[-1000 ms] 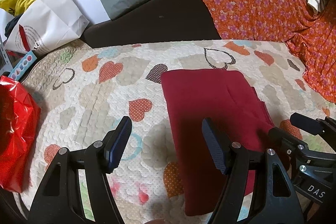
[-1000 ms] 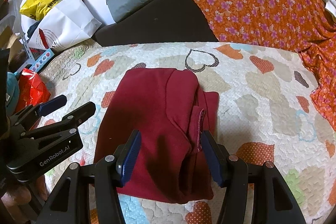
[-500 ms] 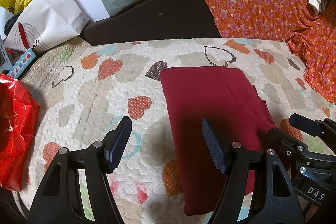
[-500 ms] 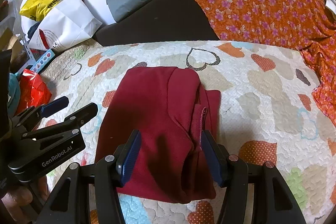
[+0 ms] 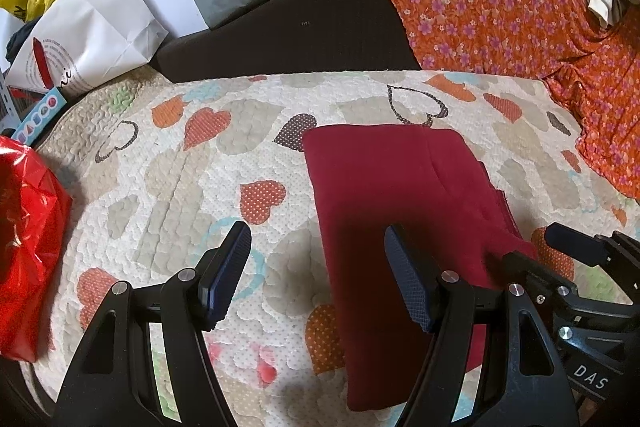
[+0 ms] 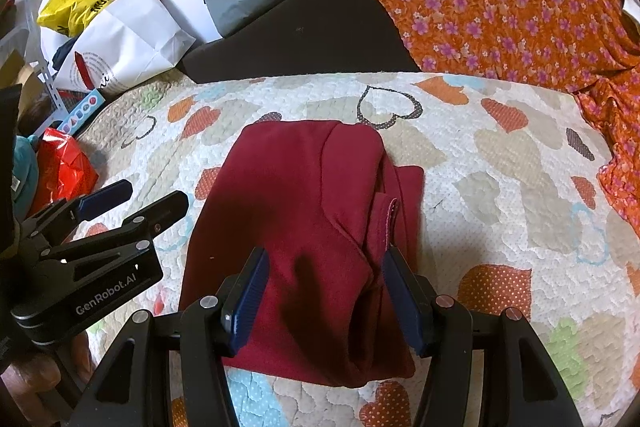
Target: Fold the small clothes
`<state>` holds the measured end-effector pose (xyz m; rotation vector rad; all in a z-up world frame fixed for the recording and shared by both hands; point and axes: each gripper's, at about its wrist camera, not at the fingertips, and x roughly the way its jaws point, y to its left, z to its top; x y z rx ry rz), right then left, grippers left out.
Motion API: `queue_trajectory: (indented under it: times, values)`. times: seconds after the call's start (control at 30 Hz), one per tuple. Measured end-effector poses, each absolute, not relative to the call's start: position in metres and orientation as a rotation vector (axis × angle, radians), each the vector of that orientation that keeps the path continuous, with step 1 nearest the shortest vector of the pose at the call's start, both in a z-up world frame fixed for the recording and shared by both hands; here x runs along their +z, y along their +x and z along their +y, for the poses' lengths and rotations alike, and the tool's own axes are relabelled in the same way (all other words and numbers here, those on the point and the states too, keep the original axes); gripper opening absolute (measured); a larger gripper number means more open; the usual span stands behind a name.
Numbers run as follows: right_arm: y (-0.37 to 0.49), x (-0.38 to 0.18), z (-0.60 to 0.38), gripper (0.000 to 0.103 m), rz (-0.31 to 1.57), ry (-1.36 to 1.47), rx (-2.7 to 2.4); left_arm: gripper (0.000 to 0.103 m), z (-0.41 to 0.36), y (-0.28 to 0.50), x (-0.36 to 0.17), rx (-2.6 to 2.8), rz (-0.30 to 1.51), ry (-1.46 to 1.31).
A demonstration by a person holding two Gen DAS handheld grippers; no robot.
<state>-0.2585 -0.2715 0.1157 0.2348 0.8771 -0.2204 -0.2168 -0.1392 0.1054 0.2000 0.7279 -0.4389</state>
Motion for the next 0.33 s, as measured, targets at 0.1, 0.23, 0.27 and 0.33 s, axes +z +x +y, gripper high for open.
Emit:
queue_trajectory:
  times: [0.1,0.23,0.27,0.33]
  values:
    - [-0.2587,0.1135,-0.2712,0.057,0.881,0.239,-0.220,0.070,-0.1405,-0.2196,0.1057,-0.446,0.713,0.198]
    - [-0.2583,0.1113,-0.2720,0.057,0.889,0.250,-0.216,0.070,-0.1412,-0.2219,0.1075,-0.449,0.695,0.198]
    - [-0.2583,0.1114,-0.2727,0.057,0.888,0.254,-0.214,0.070,-0.1413,-0.2213,0.1071,-0.448,0.699,0.199]
    - [-0.2584,0.1132,-0.2759,0.057,0.882,0.258,-0.216,0.070,-0.1402,-0.2183,0.1054,-0.444,0.716,0.190]
